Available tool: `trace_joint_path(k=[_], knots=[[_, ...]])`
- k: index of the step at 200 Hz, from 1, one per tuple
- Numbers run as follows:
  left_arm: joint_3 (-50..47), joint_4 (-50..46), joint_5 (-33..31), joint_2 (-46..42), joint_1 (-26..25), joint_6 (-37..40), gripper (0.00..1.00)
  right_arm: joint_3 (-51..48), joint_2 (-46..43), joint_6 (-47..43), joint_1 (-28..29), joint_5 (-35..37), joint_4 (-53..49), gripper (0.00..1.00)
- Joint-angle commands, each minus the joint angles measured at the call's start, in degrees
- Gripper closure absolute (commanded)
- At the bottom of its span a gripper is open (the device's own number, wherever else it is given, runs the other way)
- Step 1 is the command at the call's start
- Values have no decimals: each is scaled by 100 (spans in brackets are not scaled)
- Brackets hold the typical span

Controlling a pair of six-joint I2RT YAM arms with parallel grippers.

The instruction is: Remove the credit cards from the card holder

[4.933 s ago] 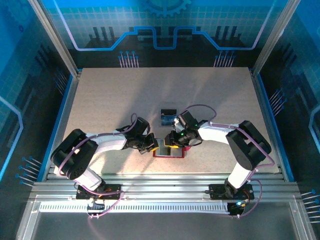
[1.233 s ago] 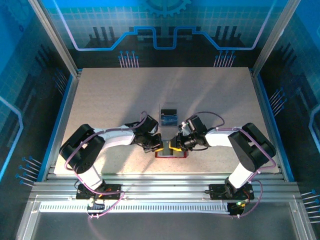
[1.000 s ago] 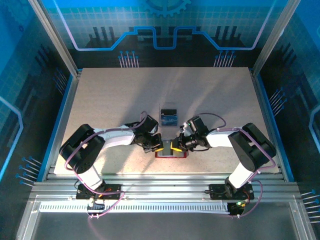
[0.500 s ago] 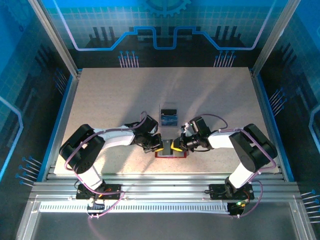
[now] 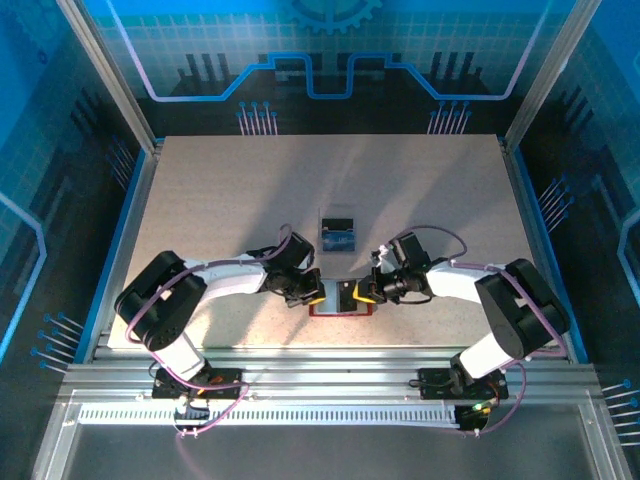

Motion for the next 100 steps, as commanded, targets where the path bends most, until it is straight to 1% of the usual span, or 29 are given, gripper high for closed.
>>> trace_joint_path(k=[1,25,55,78,100], knots=[[-226,-503,-296,-4,-35,-130,96,136,-192,-467,-111,371,-869,96],[-250,-466,-321,-57,-37,-143,96,177,-360,-567,-152,547,-1126,96],[-229,-436,-308,-94,-41,-144,96,212,-361,-484,-142,482,-1023,96],[-246,-320,-273,-147,-41,-156,93,270,-227,-381,-57,416,-867,96],[-225,-296,-300,-269,-38,-173,88,352,-77,-257,105,365,-714,96]])
